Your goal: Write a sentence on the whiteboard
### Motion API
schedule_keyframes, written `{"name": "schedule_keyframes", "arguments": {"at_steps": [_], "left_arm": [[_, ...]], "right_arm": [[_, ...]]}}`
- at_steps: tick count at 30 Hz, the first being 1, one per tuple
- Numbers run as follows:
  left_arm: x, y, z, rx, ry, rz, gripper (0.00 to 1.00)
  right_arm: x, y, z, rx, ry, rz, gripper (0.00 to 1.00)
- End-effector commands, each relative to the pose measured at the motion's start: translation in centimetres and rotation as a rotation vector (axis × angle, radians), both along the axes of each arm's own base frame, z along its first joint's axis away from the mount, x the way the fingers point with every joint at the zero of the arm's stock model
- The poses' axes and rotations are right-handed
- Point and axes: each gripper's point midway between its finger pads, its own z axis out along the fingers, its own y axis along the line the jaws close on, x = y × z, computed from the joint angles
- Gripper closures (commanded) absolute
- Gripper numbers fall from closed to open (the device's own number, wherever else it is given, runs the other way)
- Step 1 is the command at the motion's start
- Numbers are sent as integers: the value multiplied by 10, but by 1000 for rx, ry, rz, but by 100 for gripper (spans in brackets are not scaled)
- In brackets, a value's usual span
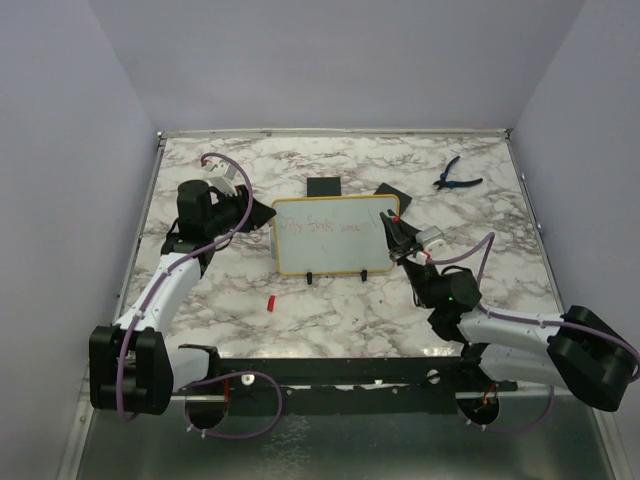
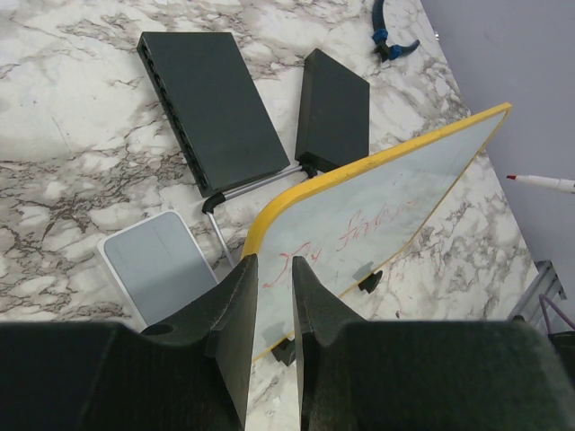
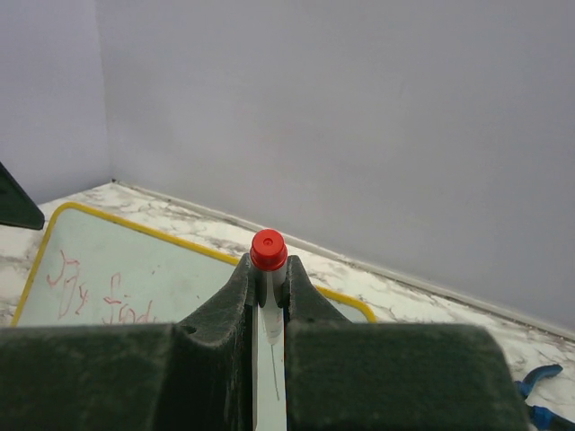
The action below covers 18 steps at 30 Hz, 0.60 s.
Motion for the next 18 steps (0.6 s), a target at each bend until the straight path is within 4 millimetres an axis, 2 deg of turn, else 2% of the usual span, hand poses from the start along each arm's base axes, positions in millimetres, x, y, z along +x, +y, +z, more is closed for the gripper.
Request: {"name": "schedule_keyframes", "arguments": {"at_steps": [1,6,13,18], "left_arm": [[-2,-1,0,14,-23,-6,77],[-2,0,-1,14,-20,-6,77],[-2,-1,-1,14,-20,-7,77],[-1,-1,-1,14,-19,-7,77]], "right_arm": [[0,9,7,21,-21,43,99],[-1,18,2,-15,-25,74,99],[5,22,-16,-34,18,70,99],[11,23,-22,-29,18,47,99]]}}
